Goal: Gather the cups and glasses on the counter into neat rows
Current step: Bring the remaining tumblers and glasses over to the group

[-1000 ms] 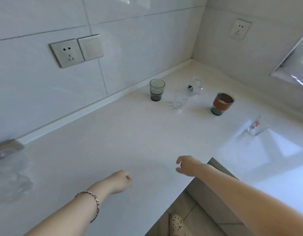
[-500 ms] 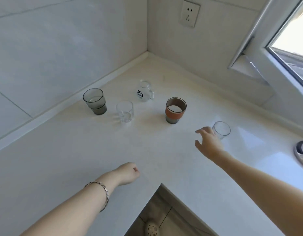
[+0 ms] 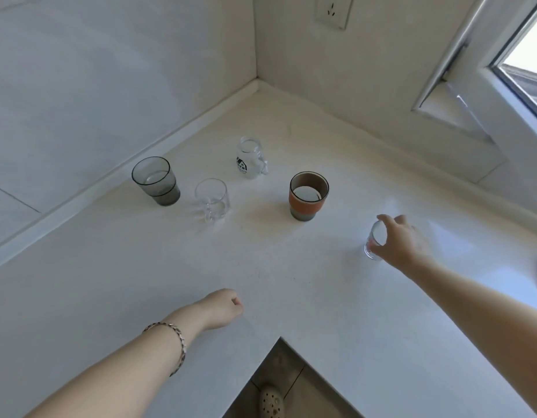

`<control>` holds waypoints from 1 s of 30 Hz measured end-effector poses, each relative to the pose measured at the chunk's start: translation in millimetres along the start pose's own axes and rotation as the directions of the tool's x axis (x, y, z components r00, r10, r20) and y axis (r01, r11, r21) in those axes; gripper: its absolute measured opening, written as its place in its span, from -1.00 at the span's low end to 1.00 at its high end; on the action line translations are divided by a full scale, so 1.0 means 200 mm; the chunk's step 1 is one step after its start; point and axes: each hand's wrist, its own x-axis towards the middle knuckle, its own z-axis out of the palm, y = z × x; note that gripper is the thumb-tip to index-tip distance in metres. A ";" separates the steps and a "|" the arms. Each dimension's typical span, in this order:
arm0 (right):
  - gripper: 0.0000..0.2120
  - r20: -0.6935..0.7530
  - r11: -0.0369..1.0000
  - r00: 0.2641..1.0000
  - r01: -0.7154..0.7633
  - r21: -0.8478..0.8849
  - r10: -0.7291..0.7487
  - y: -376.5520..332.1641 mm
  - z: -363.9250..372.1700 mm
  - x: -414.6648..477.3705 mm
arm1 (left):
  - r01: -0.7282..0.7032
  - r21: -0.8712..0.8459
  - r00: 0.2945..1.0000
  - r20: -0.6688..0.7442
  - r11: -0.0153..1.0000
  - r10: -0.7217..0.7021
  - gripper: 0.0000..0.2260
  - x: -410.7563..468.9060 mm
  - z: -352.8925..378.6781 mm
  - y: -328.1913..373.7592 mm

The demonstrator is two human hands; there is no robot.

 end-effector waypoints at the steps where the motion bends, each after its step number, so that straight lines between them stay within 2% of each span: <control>1: -0.43 0.006 0.999 0.999 0.037 -0.016 -0.037 -0.03 0.00 -0.02 | 0.005 -0.002 1.000 -0.003 1.000 -0.005 -0.86 -0.01 0.00 -0.02; 4: -0.43 0.031 0.987 0.987 0.161 -0.022 -0.160 -0.16 0.01 -0.07 | 0.019 -0.053 0.999 -0.025 0.998 -0.020 -0.78 -0.04 -0.01 -0.09; 7: -0.42 0.081 0.952 0.949 0.307 -0.006 -0.305 -0.36 0.04 -0.17 | 0.063 -0.131 0.996 -0.056 0.989 -0.071 -0.80 -0.10 -0.01 -0.20; 10: -0.42 0.171 0.885 0.870 0.465 0.029 -0.463 -0.60 0.13 -0.30 | 0.101 -0.215 0.989 -0.085 0.971 -0.121 -0.81 -0.20 0.00 -0.35; 15: -0.44 0.280 0.732 0.696 0.680 0.037 -0.661 -1.06 0.33 -0.59 | 0.171 -0.335 0.961 -0.152 0.927 -0.232 -0.77 -0.45 0.03 -0.72; 22: -0.39 0.355 0.537 0.491 0.843 0.039 -0.796 -1.71 0.62 -1.18 | 0.247 -0.492 0.892 -0.221 0.835 -0.394 -0.77 -0.97 0.17 -1.40; 26: -0.36 0.388 0.460 0.409 0.887 0.045 -0.826 -2.04 0.78 -1.58 | 0.286 -0.549 0.865 -0.204 0.785 -0.458 -0.83 -1.26 0.29 -1.80; 30: -0.37 0.430 0.392 0.327 0.917 0.069 -0.841 -2.36 0.95 -1.96 | 0.286 -0.576 0.862 -0.194 0.765 -0.469 -0.73 -1.51 0.38 -2.19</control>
